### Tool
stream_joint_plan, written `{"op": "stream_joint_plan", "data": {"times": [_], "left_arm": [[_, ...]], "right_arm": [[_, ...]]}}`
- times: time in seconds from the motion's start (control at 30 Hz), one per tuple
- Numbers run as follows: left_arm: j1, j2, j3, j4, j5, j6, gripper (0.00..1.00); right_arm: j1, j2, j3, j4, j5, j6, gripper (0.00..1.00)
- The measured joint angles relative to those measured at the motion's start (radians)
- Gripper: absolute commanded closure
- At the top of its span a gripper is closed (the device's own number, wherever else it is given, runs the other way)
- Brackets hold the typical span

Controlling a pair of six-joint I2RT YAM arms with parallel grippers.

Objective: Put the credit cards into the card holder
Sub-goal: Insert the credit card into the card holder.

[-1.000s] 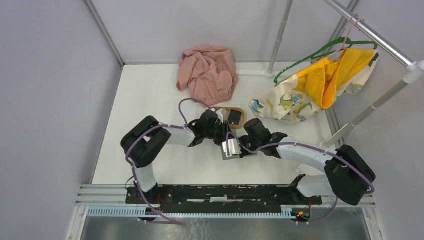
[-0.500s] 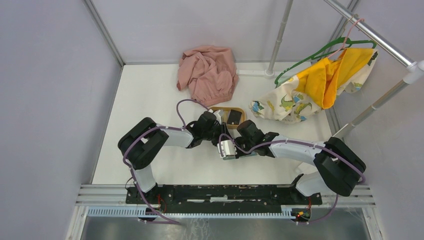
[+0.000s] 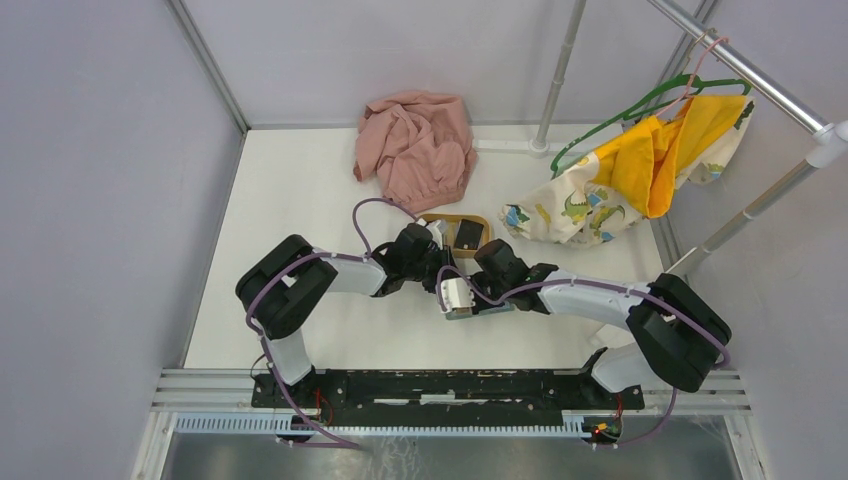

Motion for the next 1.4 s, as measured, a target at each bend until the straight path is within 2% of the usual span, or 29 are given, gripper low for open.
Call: {"op": "stream_joint_plan", "data": {"times": [0.2, 0.37, 0.5, 0.63, 0.8, 0.87, 1.0, 1.07, 1.2, 1.3, 1.4], "left_arm": [[0.000, 0.000, -0.001, 0.000, 0.000, 0.001, 0.73], [0.000, -0.006, -0.008, 0.006, 0.001, 0.007, 0.70], [0.000, -0.053, -0.042, 0.005, -0.005, 0.022, 0.67], [0.000, -0.148, -0.092, 0.024, -0.021, 0.046, 0.66], [0.000, -0.326, -0.153, 0.090, -0.066, 0.082, 0.65], [0.000, -0.429, -0.201, 0.130, -0.101, 0.101, 0.57], [0.000, -0.540, -0.272, 0.165, -0.150, 0.127, 0.23], [0.000, -0.589, -0.307, 0.173, -0.176, 0.131, 0.16], [0.006, -0.609, -0.339, 0.185, -0.196, 0.130, 0.18], [0.006, -0.581, -0.365, 0.238, -0.180, 0.127, 0.30], [0.006, -0.523, -0.393, 0.305, -0.148, 0.110, 0.37]], "right_arm": [[-0.028, 0.000, 0.000, 0.001, 0.012, 0.000, 0.86], [-0.063, -0.025, 0.000, -0.020, -0.068, 0.010, 0.69], [-0.141, -0.098, 0.000, -0.048, -0.240, 0.037, 0.60], [-0.290, -0.171, -0.001, -0.048, -0.443, 0.121, 0.50], [-0.425, -0.184, -0.026, -0.003, -0.597, 0.301, 0.48], [-0.461, -0.173, -0.037, 0.011, -0.644, 0.381, 0.49], [-0.507, -0.109, -0.040, 0.039, -0.703, 0.532, 0.49], [-0.518, -0.074, -0.040, 0.037, -0.711, 0.575, 0.48], [-0.524, -0.022, -0.040, 0.038, -0.687, 0.663, 0.49], [-0.531, 0.002, -0.040, 0.039, -0.659, 0.719, 0.49], [-0.542, 0.027, -0.040, 0.039, -0.628, 0.763, 0.50]]}}
